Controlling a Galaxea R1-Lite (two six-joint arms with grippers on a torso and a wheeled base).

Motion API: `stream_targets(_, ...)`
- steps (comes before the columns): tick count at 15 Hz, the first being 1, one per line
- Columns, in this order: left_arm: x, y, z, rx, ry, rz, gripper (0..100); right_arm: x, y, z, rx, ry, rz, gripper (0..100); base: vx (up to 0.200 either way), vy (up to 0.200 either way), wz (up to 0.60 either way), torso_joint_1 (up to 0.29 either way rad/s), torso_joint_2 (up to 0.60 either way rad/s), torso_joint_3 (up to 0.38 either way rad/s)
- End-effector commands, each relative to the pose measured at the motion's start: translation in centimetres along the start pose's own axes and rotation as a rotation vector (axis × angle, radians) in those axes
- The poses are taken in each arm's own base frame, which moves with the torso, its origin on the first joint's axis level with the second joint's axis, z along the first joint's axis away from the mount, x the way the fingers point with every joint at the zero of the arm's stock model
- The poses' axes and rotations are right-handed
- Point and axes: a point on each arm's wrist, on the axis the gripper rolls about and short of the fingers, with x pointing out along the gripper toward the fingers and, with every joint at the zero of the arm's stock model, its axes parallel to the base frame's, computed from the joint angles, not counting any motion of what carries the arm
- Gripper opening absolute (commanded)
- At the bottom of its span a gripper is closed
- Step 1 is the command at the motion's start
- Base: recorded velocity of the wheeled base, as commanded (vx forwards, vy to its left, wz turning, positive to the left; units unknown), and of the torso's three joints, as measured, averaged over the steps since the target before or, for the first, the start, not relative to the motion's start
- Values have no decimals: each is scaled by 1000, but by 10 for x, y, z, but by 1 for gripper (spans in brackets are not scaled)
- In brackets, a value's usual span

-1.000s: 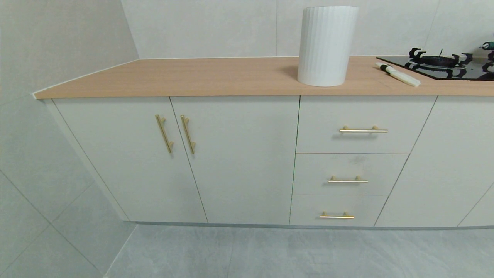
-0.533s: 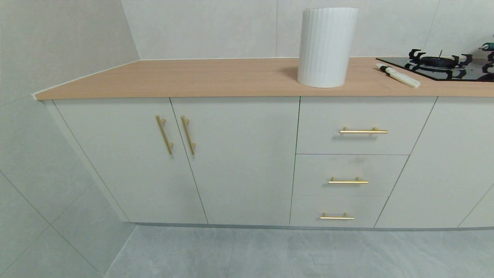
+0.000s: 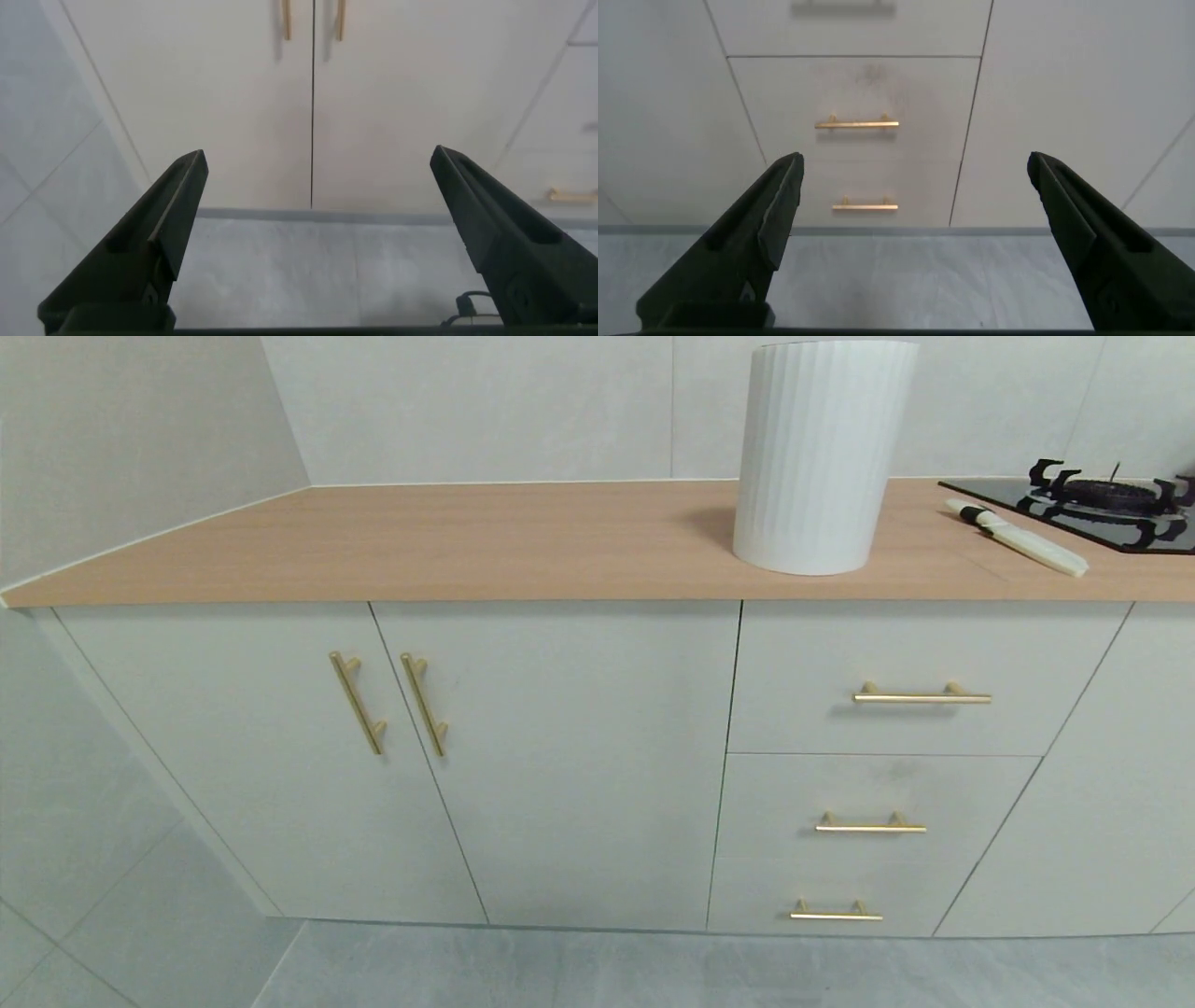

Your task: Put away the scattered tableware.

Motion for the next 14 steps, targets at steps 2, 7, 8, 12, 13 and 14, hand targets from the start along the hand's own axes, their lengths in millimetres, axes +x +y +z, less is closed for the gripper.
stream_targets(2,0,0,0,0,1,1,100,0,0,0,0,2,0,100,200,0,0,2,0,0)
stream_targets(7,0,0,0,0,1,1,100,0,0,0,0,2,0,100,200,0,0,3,1,0)
stream_targets(8,0,0,0,0,2,1,100,0,0,0,0,2,0,100,200,0,0,2,2,-2)
stream_targets(12,0,0,0,0,1,1,100,0,0,0,1,1,0,100,50,0,0,-1,3,1)
stream_targets(13,0,0,0,0,1,1,100,0,0,0,1,1,0,100,0,0,0,0,0,0)
stream_targets(14,0,0,0,0,1,1,100,0,0,0,1,1,0,100,0,0,0,0,0,0)
